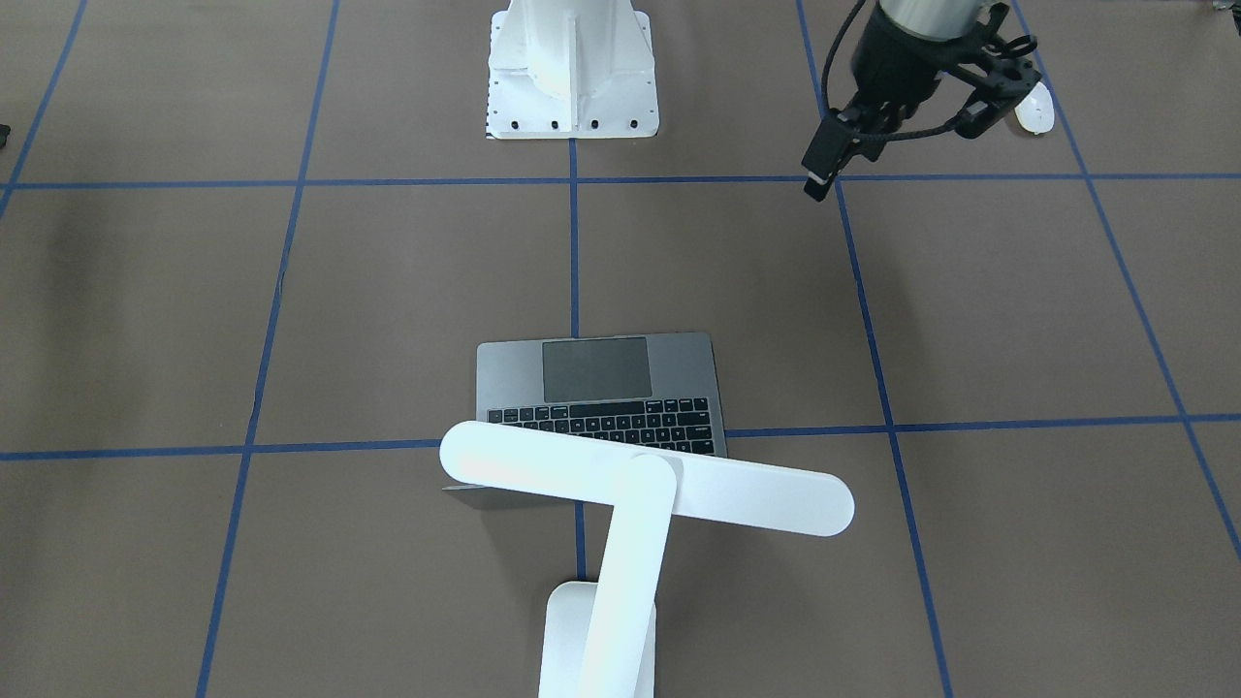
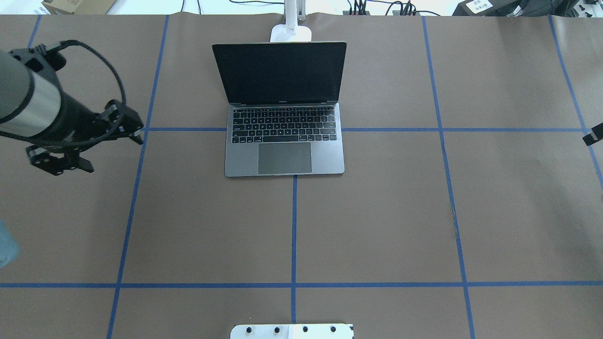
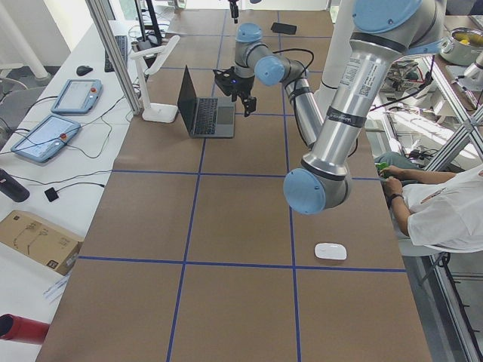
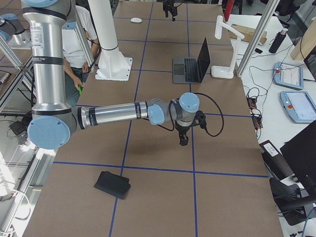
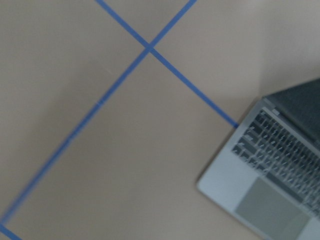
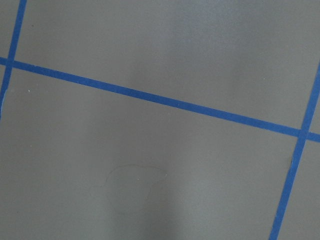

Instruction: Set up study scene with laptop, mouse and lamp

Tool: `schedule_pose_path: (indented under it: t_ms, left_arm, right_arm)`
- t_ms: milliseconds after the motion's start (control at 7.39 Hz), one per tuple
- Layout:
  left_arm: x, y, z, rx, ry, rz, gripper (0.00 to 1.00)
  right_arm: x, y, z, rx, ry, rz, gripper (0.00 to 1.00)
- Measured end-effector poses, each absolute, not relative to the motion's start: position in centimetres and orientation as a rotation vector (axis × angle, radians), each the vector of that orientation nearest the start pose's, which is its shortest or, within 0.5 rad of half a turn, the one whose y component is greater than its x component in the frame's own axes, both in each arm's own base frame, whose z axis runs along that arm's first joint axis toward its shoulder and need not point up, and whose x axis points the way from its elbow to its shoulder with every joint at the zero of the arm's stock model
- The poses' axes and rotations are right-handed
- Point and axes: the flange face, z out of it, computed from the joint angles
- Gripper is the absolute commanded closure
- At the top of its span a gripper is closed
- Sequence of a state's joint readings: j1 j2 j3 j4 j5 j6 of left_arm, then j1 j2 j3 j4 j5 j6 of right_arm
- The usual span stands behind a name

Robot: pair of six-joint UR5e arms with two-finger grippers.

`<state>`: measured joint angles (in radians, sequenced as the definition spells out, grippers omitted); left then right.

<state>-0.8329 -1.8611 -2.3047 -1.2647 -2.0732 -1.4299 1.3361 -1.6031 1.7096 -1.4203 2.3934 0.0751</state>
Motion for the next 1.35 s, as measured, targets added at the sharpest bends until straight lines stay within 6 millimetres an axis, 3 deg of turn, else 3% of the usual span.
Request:
schedule_pose_path:
  t_ms: [271,541,1082,1353]
  left_arm:
    - [18.6,-38.9,28.8,-0.018,0.813,-0.186,0.0]
    - [14.9,-39.2,32.1,0.015,0.79,-0.071,0.0]
    - [7.3,-42.8,36.9,0.071,0.826,0.048,0.0]
    - [4.2,-44.2,38.9,0.103,0.833,0.082,0.0]
  right_arm:
    - [-4.5,-44.6,62.5,0.127,-0.85,-0.268,0.01]
    - [-3.0,-40.1,67.6,0.138,-0.839,-0.355,0.01]
    - [1.8,-35.8,76.6,0.195,-0.818,-0.631,0.02]
    - [3.0,-33.9,79.4,0.131,-0.855,-0.754,0.02]
